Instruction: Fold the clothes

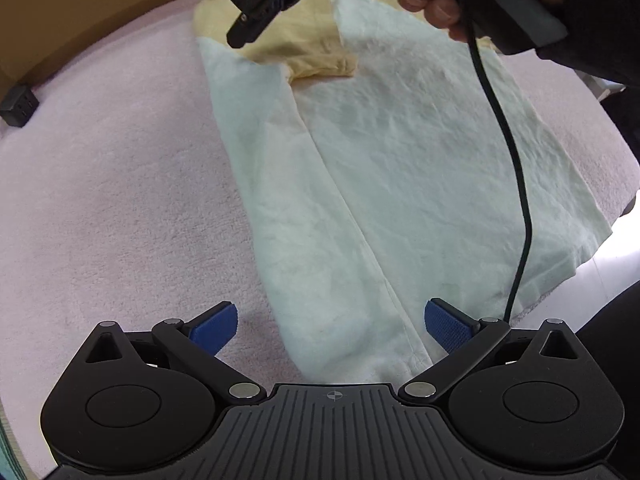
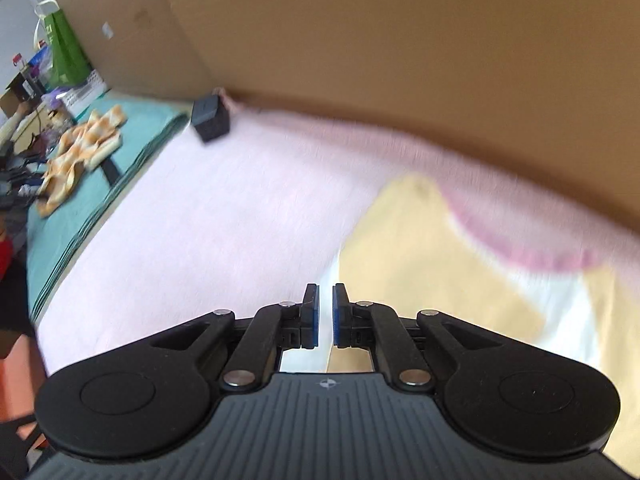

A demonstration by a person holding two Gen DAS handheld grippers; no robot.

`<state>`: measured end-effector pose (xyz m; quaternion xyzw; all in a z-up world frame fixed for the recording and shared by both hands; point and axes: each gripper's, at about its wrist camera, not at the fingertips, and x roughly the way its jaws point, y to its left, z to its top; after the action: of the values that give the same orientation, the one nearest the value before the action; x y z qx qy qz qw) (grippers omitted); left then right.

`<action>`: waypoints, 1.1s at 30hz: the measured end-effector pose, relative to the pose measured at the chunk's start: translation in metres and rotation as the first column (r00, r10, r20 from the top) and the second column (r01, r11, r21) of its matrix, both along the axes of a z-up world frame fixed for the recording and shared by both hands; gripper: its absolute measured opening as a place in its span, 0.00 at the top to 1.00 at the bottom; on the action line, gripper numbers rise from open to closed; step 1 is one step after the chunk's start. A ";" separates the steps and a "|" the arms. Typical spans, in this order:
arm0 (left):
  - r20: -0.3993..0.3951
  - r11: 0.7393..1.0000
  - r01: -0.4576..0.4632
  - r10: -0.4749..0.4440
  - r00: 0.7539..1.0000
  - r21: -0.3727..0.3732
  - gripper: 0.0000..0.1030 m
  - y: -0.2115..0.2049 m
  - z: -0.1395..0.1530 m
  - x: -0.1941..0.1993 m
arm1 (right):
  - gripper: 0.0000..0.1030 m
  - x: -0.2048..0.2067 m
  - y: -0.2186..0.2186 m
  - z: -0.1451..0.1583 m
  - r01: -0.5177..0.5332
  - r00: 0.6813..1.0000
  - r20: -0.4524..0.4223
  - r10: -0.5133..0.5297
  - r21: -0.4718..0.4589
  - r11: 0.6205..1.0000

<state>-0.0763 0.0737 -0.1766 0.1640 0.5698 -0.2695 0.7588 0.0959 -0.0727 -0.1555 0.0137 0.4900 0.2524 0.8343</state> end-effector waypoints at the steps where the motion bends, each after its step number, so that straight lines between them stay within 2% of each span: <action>1: -0.022 1.000 0.022 -0.021 1.000 0.009 0.00 -0.004 -0.006 -0.002 | 0.94 -0.006 -0.003 -0.005 0.003 1.000 -0.011 -0.003 -0.008 1.000; 2: -0.044 0.999 0.044 -0.043 0.998 0.017 0.00 -0.008 -0.011 -0.005 | 0.93 -0.009 -0.006 -0.011 0.007 1.000 -0.012 -0.008 -0.018 1.000; 4: -0.013 0.992 0.113 -0.113 0.994 0.060 0.00 -0.017 -0.013 -0.017 | 0.96 -0.013 -0.013 -0.018 0.025 1.000 -0.014 -0.025 -0.027 0.999; 5: -0.027 0.990 0.133 -0.131 0.991 0.053 0.00 -0.018 -0.012 -0.021 | 0.96 -0.013 -0.018 -0.016 0.050 0.999 -0.012 -0.050 -0.014 0.999; 8: -0.043 0.991 0.135 -0.135 0.990 0.014 0.00 -0.011 0.001 -0.026 | 0.88 -0.021 -0.030 -0.004 0.118 0.993 -0.001 -0.118 0.010 0.993; 11: -0.016 0.994 0.107 -0.107 0.994 -0.008 0.00 0.002 0.022 -0.023 | 0.85 -0.037 -0.020 0.006 0.025 1.000 -0.012 -0.024 0.073 0.997; 14: 0.032 0.998 0.049 -0.048 0.998 -0.025 0.00 0.021 0.053 -0.003 | 0.84 -0.057 0.000 0.009 -0.104 0.994 -0.007 0.105 0.078 0.992; 17: 0.110 1.000 -0.007 0.007 0.994 -0.002 0.00 0.032 0.077 0.028 | 0.76 -0.076 0.014 0.002 -0.202 0.978 -0.034 0.205 0.066 0.977; 20: 0.197 0.997 -0.075 0.066 0.978 0.036 0.00 0.036 0.097 0.066 | 0.74 -0.097 0.023 -0.007 -0.283 0.956 -0.071 0.286 0.053 0.958; 23: 0.212 0.991 -0.129 0.122 0.970 0.019 0.00 0.034 0.102 0.107 | 0.71 -0.124 0.024 -0.009 -0.357 0.930 -0.073 0.361 0.058 0.932; 26: 0.187 0.989 -0.144 0.147 0.971 -0.028 0.00 0.021 0.096 0.136 | 0.70 -0.150 0.032 -0.002 -0.479 0.873 -0.082 0.481 0.040 0.877; 27: 0.184 0.990 -0.141 0.143 0.972 -0.023 0.00 0.013 0.093 0.141 | 0.63 -0.157 0.034 0.002 -0.518 0.851 -0.082 0.518 0.022 0.855; 29: 0.182 0.991 -0.130 0.130 0.975 -0.013 0.00 -0.003 0.087 0.148 | 0.61 -0.172 0.039 0.009 -0.593 0.803 -0.085 0.590 -0.013 0.805; 30: 0.176 0.992 -0.127 0.127 0.976 -0.014 0.00 -0.009 0.083 0.150 | 0.62 -0.174 0.039 0.015 -0.602 0.796 -0.076 0.600 -0.011 0.798; 33: 0.158 0.992 -0.123 0.124 0.980 -0.014 0.00 -0.023 0.071 0.155 | 0.62 -0.155 0.039 0.030 -0.516 0.856 0.002 0.516 0.055 0.855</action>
<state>0.0789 0.0502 -0.1057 0.1476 0.5160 -0.2094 0.8174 -0.0593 -0.0335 -0.1260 -0.0944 0.4742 0.4795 0.7323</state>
